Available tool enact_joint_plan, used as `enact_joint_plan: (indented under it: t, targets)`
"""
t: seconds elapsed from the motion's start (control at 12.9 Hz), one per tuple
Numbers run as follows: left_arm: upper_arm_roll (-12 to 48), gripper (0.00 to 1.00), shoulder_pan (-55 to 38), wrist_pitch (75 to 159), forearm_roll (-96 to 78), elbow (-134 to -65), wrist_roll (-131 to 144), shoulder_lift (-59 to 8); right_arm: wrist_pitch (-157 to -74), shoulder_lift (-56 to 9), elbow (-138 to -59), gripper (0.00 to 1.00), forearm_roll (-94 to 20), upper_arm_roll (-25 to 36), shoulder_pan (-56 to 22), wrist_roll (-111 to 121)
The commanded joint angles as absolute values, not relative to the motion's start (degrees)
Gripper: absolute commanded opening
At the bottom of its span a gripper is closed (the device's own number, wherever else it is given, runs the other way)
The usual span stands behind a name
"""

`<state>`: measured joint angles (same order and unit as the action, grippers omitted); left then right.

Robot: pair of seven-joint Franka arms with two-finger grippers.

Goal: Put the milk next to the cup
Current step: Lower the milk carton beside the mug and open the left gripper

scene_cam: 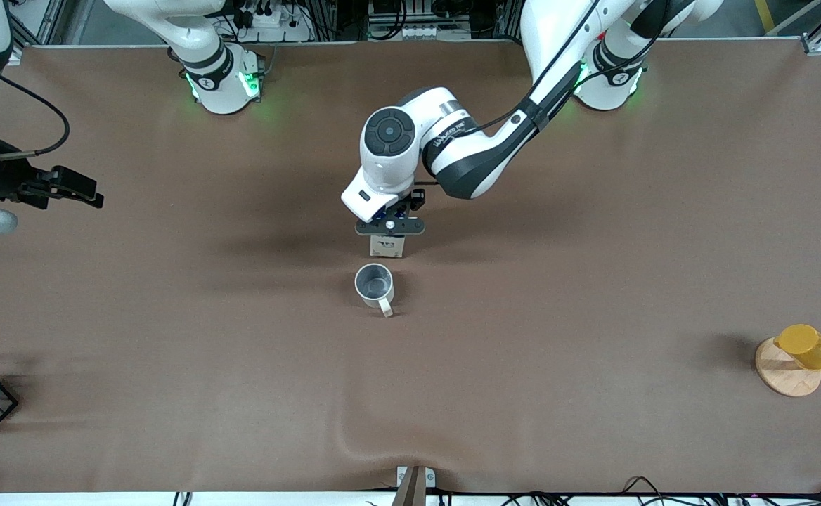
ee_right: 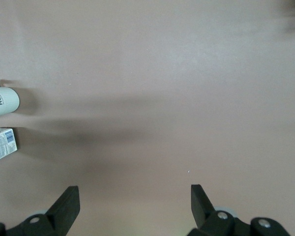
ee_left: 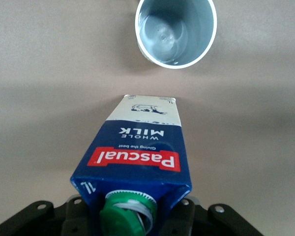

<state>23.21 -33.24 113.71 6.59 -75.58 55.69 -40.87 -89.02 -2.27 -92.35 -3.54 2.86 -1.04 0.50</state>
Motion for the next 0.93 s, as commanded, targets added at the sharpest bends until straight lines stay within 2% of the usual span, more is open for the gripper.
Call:
enact_joint_plan:
  t: [0.0, 0.31, 0.54, 0.85]
  targets:
    - [22.24, 0.54, -34.1, 115.92, 7.12, -74.97, 55.28, -41.92, -88.95, -0.53, -93.69, 1.0, -2.99, 2.46, -1.06, -0.88]
    - [20.93, 0.56, -34.89, 116.46, 7.12, -74.97, 55.2, -42.01, -88.42, -0.61, -93.43, 1.0, -2.99, 2.72, -1.49, -0.79]
    - [20.04, 0.64, -35.6, 116.54, 7.12, -74.88, 55.28, -41.92, -88.42, -0.62, -93.43, 1.0, -2.99, 2.64, -1.49, -0.62]
    - [19.77, 0.92, -35.16, 119.09, 7.03, -74.88, 55.99, -41.14, -88.95, -1.05, -92.73, 1.0, -1.5, 2.72, -1.41, -0.35]
